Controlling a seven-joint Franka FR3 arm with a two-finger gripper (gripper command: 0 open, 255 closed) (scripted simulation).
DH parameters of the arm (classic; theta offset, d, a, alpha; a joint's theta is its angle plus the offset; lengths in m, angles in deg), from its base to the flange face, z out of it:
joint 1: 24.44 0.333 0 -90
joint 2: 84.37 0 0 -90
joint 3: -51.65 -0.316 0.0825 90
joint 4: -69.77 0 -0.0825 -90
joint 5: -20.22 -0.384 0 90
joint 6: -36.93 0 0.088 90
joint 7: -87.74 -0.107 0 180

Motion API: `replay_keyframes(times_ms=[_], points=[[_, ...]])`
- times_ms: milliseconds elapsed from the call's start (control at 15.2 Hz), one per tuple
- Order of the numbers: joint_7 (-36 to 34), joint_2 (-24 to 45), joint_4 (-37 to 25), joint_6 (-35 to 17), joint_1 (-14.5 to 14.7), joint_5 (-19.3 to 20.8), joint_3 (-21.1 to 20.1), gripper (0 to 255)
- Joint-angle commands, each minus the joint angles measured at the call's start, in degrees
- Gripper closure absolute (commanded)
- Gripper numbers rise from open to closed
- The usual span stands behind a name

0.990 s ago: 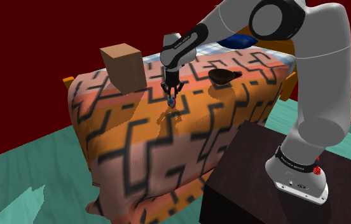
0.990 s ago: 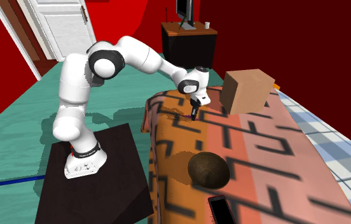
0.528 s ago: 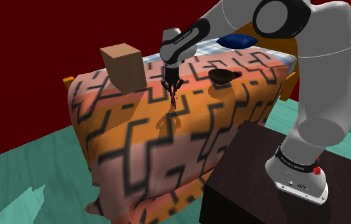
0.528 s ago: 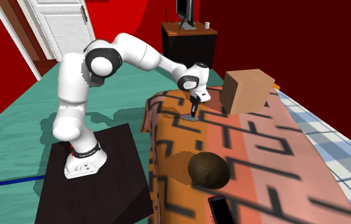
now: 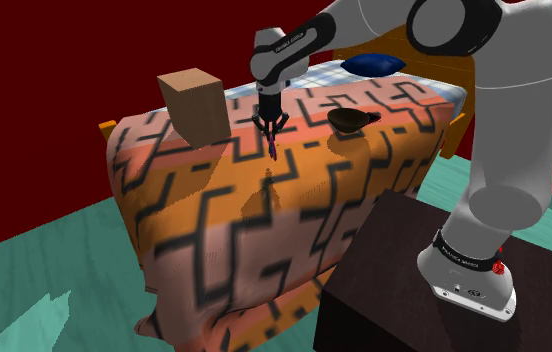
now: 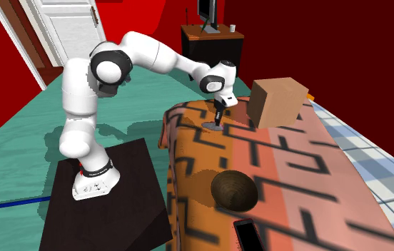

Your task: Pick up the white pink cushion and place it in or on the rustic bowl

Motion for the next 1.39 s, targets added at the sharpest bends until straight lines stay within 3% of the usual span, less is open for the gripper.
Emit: replay_keyframes(times_ms=[0, 924, 1320], points=[[-0.14, -0.6, -0.62, 1.24, 0.03, 0.05, 0.0, 255], [-0.78, -3.55, -6.84, 10.39, -0.01, 0.33, 0.07, 255], [6.54, -6.03, -3.83, 10.37, -4.72, -0.14, 2.58, 255]])
